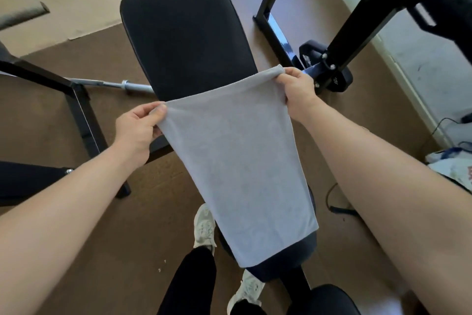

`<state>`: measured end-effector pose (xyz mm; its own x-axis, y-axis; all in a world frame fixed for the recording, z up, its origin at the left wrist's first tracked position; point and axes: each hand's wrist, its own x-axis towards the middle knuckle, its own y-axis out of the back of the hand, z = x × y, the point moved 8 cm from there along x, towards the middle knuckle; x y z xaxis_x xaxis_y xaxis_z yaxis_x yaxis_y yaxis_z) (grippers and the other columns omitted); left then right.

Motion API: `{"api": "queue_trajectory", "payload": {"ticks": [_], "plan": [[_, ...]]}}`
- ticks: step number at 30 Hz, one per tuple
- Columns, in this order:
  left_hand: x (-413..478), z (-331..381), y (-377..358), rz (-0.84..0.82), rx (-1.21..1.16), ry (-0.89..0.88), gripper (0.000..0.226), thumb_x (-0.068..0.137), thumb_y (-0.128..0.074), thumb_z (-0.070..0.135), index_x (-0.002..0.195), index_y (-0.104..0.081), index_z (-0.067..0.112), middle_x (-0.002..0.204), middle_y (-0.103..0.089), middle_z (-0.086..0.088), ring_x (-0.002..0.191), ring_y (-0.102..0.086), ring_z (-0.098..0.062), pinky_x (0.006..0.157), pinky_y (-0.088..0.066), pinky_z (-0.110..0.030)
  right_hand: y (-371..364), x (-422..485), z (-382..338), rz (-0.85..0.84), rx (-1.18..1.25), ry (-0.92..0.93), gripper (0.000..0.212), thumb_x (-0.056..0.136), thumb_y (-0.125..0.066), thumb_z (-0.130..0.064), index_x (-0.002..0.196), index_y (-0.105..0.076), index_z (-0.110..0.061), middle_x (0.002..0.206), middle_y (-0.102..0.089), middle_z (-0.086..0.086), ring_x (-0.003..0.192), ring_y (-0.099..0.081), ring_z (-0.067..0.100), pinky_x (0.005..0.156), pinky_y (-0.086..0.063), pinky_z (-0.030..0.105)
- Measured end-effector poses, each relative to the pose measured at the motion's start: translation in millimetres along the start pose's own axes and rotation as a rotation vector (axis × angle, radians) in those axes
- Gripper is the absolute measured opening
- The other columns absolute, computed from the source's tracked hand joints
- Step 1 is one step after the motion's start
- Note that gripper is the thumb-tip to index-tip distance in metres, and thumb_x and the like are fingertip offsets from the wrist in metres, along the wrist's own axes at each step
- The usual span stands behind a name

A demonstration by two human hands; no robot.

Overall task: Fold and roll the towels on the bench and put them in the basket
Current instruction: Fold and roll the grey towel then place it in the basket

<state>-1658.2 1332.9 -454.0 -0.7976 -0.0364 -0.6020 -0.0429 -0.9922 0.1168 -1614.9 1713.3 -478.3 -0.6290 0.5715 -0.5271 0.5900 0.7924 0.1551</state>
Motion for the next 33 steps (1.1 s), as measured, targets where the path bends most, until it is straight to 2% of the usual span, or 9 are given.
{"api": "queue_trajectory", "payload": {"ticks": [4, 9, 13, 16, 21, 25, 28, 31, 33], "plan": [[17, 6, -5, 0.091, -0.078, -0.003, 0.004, 0.100, -0.068, 0.025, 0.103, -0.071, 0.024, 0.113, -0.071, 0.002, 0.108, -0.068, -0.016, 0.081, -0.058, -0.032, -17, 18, -13, 0.016, -0.055, 0.084, 0.009, 0.093, -0.073, -0.014, 0.090, -0.071, -0.023, 0.098, -0.074, 0.004, 0.096, -0.070, 0.021, 0.082, -0.060, 0.036], [36, -8, -11, 0.185, -0.126, 0.055, 0.017, 0.096, -0.072, 0.038, 0.109, -0.068, 0.028, 0.119, -0.068, 0.003, 0.115, -0.064, -0.020, 0.103, -0.054, -0.046, -23, 35, -10, 0.084, -0.102, 0.137, 0.009, 0.091, -0.076, -0.026, 0.089, -0.069, -0.020, 0.087, -0.070, -0.004, 0.084, -0.066, 0.014, 0.081, -0.058, 0.033], [30, -35, -9, 0.295, -0.170, 0.087, 0.031, 0.098, -0.064, 0.052, 0.117, -0.059, 0.029, 0.121, -0.065, 0.005, 0.114, -0.063, -0.018, 0.104, -0.052, -0.043, -22, 30, 15, 0.039, -0.187, 0.090, 0.035, 0.087, -0.077, -0.044, 0.105, -0.069, -0.016, 0.100, -0.070, -0.005, 0.096, -0.067, 0.013, 0.086, -0.056, 0.029], [10, -76, -10, 0.320, -0.250, 0.153, 0.026, 0.103, -0.054, 0.052, 0.118, -0.055, 0.031, 0.122, -0.068, 0.003, 0.112, -0.065, -0.017, 0.095, -0.052, -0.036, -9, 11, 34, 0.038, -0.221, 0.090, 0.036, 0.095, -0.067, -0.049, 0.108, -0.068, -0.016, 0.097, -0.066, -0.009, 0.089, -0.062, 0.005, 0.078, -0.049, 0.020], [-55, -188, -29, 0.266, -0.151, 0.325, 0.031, 0.096, -0.063, 0.030, 0.123, -0.063, 0.015, 0.116, -0.072, -0.003, 0.105, -0.068, -0.020, 0.076, -0.050, -0.030, 47, -39, 120, 0.098, -0.329, 0.032, 0.040, 0.095, -0.066, -0.048, 0.115, -0.067, -0.014, 0.106, -0.070, -0.001, 0.101, -0.067, 0.016, 0.089, -0.054, 0.030], [-116, -277, -46, 0.216, 0.000, 0.484, 0.006, 0.094, -0.064, 0.013, 0.094, -0.063, 0.008, 0.083, -0.065, -0.006, 0.076, -0.059, -0.021, 0.067, -0.046, -0.031, 99, -94, 212, 0.111, -0.515, -0.083, 0.053, 0.090, -0.063, -0.056, 0.127, -0.061, -0.018, 0.119, -0.067, 0.000, 0.114, -0.063, 0.023, 0.098, -0.052, 0.042], [-149, -326, -59, 0.208, 0.037, 0.553, 0.009, 0.093, -0.070, 0.010, 0.100, -0.066, 0.006, 0.093, -0.069, -0.008, 0.083, -0.063, -0.026, 0.079, -0.050, -0.036, 130, -121, 260, 0.121, -0.680, -0.130, 0.045, 0.095, -0.062, -0.043, 0.134, -0.055, -0.021, 0.131, -0.060, 0.003, 0.125, -0.052, 0.031, 0.105, -0.045, 0.056], [-167, -357, -67, 0.224, 0.087, 0.578, 0.008, 0.093, -0.071, 0.007, 0.094, -0.065, 0.002, 0.097, -0.068, -0.010, 0.086, -0.060, -0.027, 0.079, -0.048, -0.036, 156, -135, 298, 0.152, -0.747, -0.219, 0.061, 0.098, -0.065, -0.031, 0.151, -0.039, -0.018, 0.148, -0.044, 0.010, 0.135, -0.045, 0.034, 0.111, -0.041, 0.058], [-175, -378, -71, 0.229, 0.131, 0.602, 0.029, 0.093, -0.074, 0.012, 0.114, -0.065, -0.005, 0.108, -0.068, -0.009, 0.093, -0.062, -0.027, 0.084, -0.051, -0.037, 170, -142, 323, 0.179, -0.735, -0.274, 0.068, 0.097, -0.067, -0.027, 0.154, -0.033, -0.013, 0.150, -0.039, 0.013, 0.134, -0.047, 0.035, 0.110, -0.043, 0.053]]}}
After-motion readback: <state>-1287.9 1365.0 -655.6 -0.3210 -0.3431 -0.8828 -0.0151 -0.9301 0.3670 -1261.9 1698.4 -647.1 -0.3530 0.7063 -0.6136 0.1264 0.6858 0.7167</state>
